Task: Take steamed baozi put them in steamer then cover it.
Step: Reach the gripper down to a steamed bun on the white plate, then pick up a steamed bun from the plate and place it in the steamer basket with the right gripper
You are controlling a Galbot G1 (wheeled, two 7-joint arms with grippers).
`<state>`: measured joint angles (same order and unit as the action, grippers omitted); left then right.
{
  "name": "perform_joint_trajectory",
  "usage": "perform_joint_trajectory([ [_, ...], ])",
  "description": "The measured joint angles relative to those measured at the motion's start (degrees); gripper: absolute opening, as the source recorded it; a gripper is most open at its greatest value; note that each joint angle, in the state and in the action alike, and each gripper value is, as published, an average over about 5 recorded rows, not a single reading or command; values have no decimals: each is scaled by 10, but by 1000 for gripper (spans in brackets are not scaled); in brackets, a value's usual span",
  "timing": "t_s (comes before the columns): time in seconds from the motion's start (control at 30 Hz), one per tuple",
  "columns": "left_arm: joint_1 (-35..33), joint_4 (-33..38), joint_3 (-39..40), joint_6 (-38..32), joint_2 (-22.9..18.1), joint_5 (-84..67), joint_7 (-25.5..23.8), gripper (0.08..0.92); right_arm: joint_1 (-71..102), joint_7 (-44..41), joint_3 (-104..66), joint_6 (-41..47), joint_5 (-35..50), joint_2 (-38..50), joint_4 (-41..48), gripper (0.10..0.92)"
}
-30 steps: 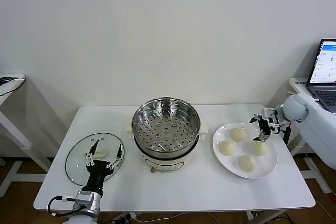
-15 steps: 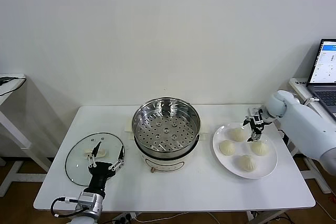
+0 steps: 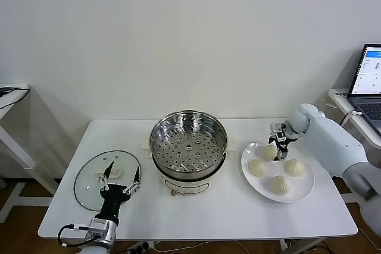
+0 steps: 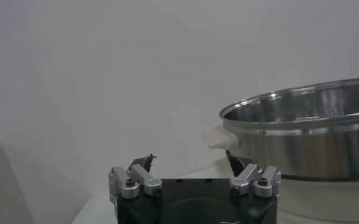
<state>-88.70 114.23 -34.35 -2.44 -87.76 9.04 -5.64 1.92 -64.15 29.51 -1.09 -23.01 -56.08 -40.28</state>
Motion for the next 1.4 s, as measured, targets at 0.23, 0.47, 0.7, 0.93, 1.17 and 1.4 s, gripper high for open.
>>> perform_joint_trajectory([
  [0.23, 0, 0, -1, -1, 0, 0, 0, 823, 0, 0, -1, -4, -8, -6, 6, 690],
  [0.47, 0, -2, 0, -2, -1, 1, 0, 823, 0, -2, 0, -8, -10, -1, 3, 687],
  [0.7, -3, 2, 5, -2, -3, 3, 0, 823, -21, -14, 22, -13, 25, 27, -35, 687],
  [0.93, -8, 8, 6, -1, 0, 6, 1, 823, -104, -33, 99, -38, 99, 84, -129, 687],
  [1.17, -10, 10, 0, -2, 5, 8, 1, 823, -242, -54, 215, -97, 163, 113, -246, 687],
  [1.4, -12, 11, -3, -7, 9, 8, 0, 823, -353, -50, 322, -174, 189, 96, -343, 687],
])
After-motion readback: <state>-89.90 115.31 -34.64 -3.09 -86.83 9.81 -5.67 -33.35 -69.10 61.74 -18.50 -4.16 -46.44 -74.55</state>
